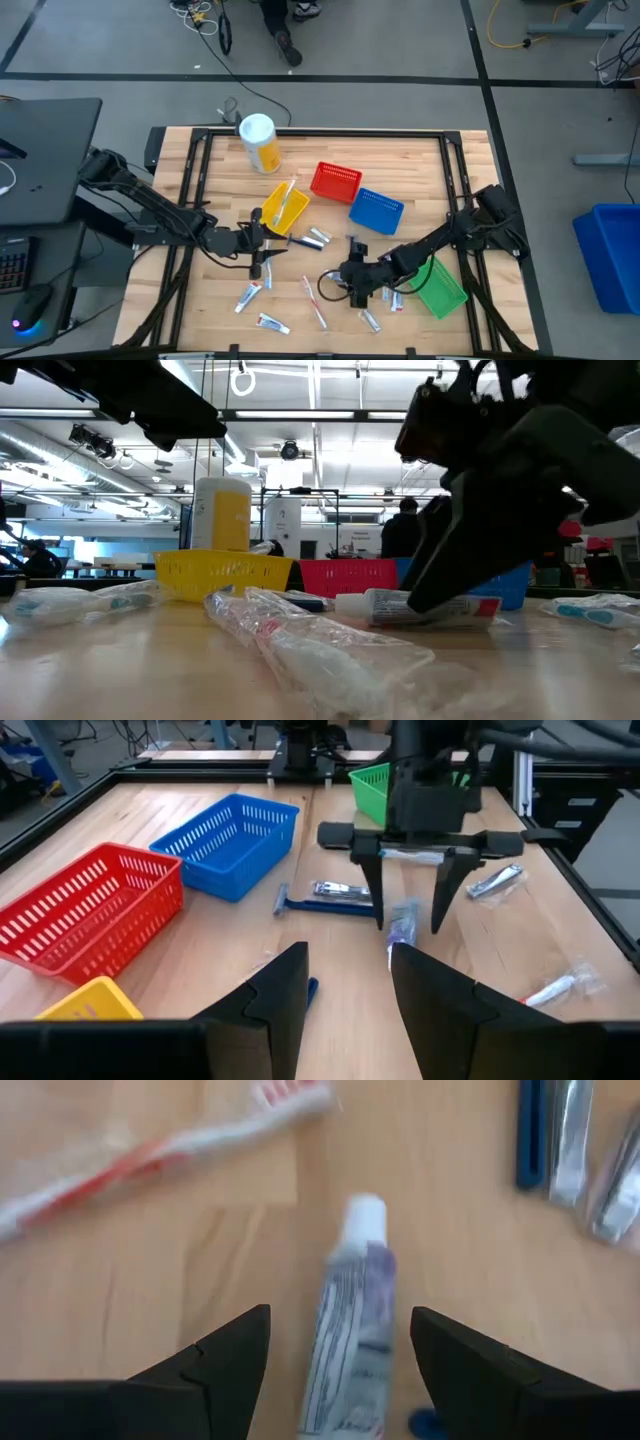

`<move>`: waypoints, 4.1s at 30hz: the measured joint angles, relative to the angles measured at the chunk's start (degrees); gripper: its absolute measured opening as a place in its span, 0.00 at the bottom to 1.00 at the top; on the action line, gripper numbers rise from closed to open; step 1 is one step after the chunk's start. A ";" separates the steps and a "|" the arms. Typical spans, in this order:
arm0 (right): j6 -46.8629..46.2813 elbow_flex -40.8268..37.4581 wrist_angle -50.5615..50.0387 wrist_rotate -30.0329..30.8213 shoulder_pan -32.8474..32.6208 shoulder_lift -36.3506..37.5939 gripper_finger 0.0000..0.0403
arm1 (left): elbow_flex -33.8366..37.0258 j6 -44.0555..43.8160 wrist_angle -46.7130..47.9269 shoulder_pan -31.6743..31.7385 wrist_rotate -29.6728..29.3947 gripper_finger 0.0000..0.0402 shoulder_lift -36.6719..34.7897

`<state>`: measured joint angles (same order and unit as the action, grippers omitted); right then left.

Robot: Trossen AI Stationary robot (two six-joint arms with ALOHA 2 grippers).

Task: Pick & Place Travel size toiletries
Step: Put the white toothpaste into the red bin, then put the blue razor into the blue bin

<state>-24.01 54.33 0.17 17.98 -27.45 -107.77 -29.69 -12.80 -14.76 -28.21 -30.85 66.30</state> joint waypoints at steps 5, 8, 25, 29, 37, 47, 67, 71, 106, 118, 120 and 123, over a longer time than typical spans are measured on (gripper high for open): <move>1.16 0.09 -2.57 -0.38 0.15 -0.99 0.59 | 0.00 0.02 -0.27 0.02 -0.02 0.39 0.00; 2.39 0.11 -2.81 -1.53 0.40 -1.00 0.54 | 0.00 0.02 -0.24 0.02 -0.49 0.39 0.00; 3.03 -0.24 -0.22 -2.53 2.21 -0.02 0.26 | 0.00 -0.02 -0.18 0.02 -1.11 0.39 0.00; 3.52 -0.20 0.01 -1.22 3.83 3.57 0.25 | 0.00 -0.02 -0.18 0.00 -2.61 0.39 0.00; 12.48 -0.11 -0.11 3.74 11.77 14.53 0.25 | 0.00 0.20 -0.12 0.02 -4.52 0.39 0.00; 19.20 -0.09 -5.06 3.16 32.44 19.46 0.24 | 0.00 -0.23 0.01 0.01 -4.52 0.39 0.02; 23.01 -0.09 -4.11 -12.06 43.46 9.18 0.37 | 0.00 0.00 0.10 0.02 -6.03 0.39 0.02; 23.45 -0.09 -3.35 -12.17 43.46 9.18 0.43 | 0.00 0.11 0.10 0.02 -6.03 0.39 0.01; 29.76 -4.61 -4.13 -30.81 19.11 14.10 0.46 | 0.00 -1.88 0.28 0.02 -5.77 0.39 0.01; 33.74 -12.44 3.50 -29.33 18.82 14.05 0.46 | 0.00 -1.99 0.28 0.01 -5.79 0.39 0.00; 35.25 -13.35 4.19 -28.12 18.80 14.05 0.46 | 0.00 -1.99 0.26 0.00 -5.79 0.39 0.02; 37.03 -13.90 4.92 -27.01 18.80 14.05 0.45 | 0.00 -1.99 0.26 0.02 -5.83 0.39 0.02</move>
<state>13.02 40.42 5.08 -9.04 -8.64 -93.71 -29.69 -14.79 -14.49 -28.18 -36.68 66.32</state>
